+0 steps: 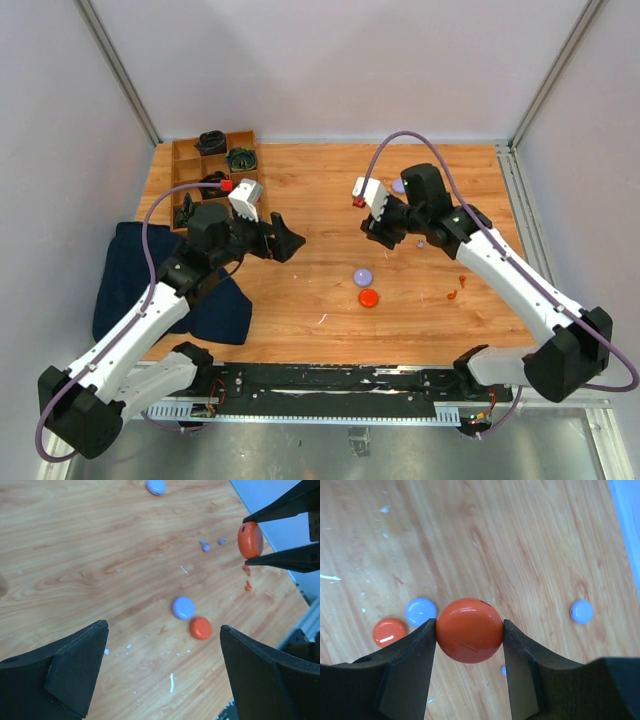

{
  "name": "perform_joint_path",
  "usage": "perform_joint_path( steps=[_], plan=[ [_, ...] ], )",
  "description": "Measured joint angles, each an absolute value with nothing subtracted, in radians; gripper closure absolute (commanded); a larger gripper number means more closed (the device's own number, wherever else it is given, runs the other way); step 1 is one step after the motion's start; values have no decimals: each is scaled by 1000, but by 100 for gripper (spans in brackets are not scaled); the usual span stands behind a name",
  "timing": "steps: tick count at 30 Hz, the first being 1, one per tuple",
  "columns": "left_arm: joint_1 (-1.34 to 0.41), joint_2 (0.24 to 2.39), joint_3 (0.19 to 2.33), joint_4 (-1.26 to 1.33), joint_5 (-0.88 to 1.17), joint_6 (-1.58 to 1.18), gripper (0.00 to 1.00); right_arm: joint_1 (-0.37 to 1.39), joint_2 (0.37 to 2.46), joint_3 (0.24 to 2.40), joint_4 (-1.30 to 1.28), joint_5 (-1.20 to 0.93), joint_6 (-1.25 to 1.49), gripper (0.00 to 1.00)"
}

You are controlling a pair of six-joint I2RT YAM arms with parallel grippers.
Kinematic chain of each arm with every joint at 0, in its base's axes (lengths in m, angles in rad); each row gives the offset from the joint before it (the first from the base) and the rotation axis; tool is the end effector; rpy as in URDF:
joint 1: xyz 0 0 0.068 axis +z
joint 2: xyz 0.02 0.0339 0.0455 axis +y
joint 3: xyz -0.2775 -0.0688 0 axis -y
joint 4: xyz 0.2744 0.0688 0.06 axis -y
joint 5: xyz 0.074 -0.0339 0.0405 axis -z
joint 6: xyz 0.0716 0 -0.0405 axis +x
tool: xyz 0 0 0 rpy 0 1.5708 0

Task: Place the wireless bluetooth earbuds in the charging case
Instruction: Pick up the charging case at the center of the board.

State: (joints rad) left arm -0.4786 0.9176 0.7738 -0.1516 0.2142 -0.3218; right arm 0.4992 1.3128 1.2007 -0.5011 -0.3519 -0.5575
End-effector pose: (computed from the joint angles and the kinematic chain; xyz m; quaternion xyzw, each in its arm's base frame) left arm 0.2320 -0.1375 0.3120 0.1260 0.7914 -0.3097 0.5117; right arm 0.2903 0.1864 0.3295 -0.5102 0.7140 0.1421 0.4579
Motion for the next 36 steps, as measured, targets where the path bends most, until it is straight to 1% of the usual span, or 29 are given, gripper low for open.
perform_joint_path(
  steps=[5,10,16,25,36],
  plan=[
    [-479,955,776,-136,352,-388,2,629,1269,1201,-525,-377,-654,53],
    [-479,1000,779,-98,489,-466,2,728,1269,1204,-567,-368,-734,53],
    [-481,1029,779,-53,589,-538,6,829,1272,1235,-599,-343,-802,53],
    [-543,1094,779,-30,637,-574,17,929,1305,1271,-604,-288,-865,53],
    [-562,1119,762,36,656,-611,32,944,1327,1271,-606,-276,-883,52]
  ],
)
